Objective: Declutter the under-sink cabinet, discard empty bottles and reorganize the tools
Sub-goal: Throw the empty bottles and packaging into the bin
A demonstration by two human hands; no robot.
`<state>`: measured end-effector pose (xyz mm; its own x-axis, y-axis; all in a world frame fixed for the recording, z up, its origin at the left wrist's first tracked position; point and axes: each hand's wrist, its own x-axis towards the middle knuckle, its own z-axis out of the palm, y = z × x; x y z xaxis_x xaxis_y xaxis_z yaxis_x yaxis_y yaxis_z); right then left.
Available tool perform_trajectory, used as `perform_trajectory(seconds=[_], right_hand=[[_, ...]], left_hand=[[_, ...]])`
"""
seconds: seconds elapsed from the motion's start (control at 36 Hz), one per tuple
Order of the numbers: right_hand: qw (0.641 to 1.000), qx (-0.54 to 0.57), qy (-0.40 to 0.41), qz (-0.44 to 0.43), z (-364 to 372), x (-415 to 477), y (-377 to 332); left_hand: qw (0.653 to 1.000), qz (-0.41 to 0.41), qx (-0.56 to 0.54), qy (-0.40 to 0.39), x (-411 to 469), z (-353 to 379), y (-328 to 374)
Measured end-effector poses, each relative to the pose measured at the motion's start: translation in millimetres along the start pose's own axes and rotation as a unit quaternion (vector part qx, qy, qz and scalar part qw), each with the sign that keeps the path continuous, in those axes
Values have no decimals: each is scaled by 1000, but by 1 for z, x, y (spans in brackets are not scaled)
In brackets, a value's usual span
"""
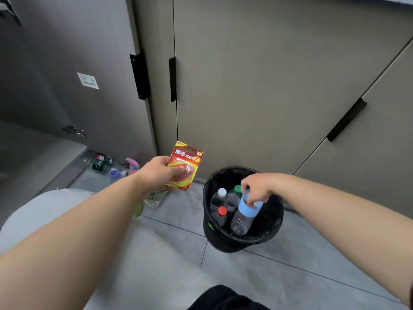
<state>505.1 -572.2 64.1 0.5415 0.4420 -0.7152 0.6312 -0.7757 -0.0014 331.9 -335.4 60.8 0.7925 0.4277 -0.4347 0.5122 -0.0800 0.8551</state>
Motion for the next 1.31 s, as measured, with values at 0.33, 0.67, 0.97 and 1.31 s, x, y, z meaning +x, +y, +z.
perform_trajectory(seconds=[0.33,0.67,0.97,1.31], right_hand=[[997,72,5,28,122,72,-19],[973,211,93,9,79,70,-13],[847,429,142,-281,-13,5,-45],[944,162,276,-82,-5,24,19]], left_hand=[[999,-17,44,-14,5,6,-5],[994,11,92,-59,4,14,-1],[990,64,81,-99,-1,18,2],[991,47,120,-36,4,17,-11]])
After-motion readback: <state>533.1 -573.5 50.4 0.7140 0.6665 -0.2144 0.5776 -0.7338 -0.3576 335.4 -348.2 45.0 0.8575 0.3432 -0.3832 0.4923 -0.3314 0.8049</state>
